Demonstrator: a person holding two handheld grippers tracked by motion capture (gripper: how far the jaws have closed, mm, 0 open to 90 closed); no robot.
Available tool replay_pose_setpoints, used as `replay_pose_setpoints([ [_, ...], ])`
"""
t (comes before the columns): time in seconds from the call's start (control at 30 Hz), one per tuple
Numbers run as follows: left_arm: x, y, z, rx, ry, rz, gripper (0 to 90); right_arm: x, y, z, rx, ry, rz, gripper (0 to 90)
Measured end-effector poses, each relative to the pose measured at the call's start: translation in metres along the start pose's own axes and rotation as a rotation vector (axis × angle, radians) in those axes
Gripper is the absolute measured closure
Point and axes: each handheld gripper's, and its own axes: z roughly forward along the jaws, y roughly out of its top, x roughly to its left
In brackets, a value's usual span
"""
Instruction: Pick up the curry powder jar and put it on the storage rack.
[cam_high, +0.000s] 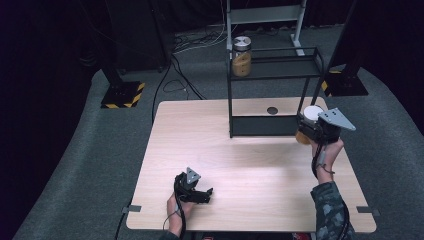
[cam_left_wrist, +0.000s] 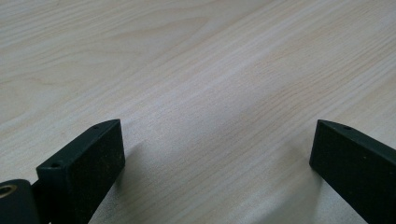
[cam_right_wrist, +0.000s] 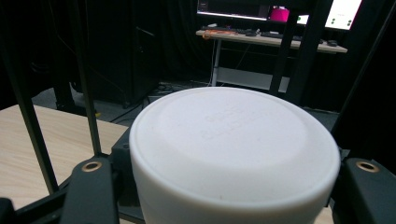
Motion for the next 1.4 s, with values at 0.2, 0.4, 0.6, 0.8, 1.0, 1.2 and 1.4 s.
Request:
replay_pose_setpoints([
  [0.2,0.000,0.000,0.000,0.000,-0.001,0.003,2.5,-0.002,0.012,0.000,0.000,0.002,-0.014,32.9],
  [0.4,0.000,0.000,0.000,0.001,-0.001,0.003,2.5,-0.005,0.021,-0.001,-0.004,0.011,-0.015,32.9],
  [0.6,0.000,0.000,0.000,0.001,-0.001,0.003,2.5,-0.006,0.029,0.000,0.006,0.011,-0.024,32.9],
  [0.8,0.001,0.000,0.000,0.001,-0.003,0.004,2.5,-0.008,0.037,0.003,0.015,0.011,-0.031,32.9],
  [1.0,0.000,0.000,0.000,0.001,-0.003,0.005,2.5,-0.009,0.046,0.005,0.019,0.017,-0.034,32.9],
  [1.2,0.000,0.000,0.000,0.000,-0.003,0.005,2.5,-0.012,0.054,0.007,0.022,0.024,-0.029,32.9],
  [1.4,0.000,0.000,0.000,0.001,-0.003,0.005,2.5,-0.014,0.063,0.010,0.020,0.028,-0.032,32.9],
])
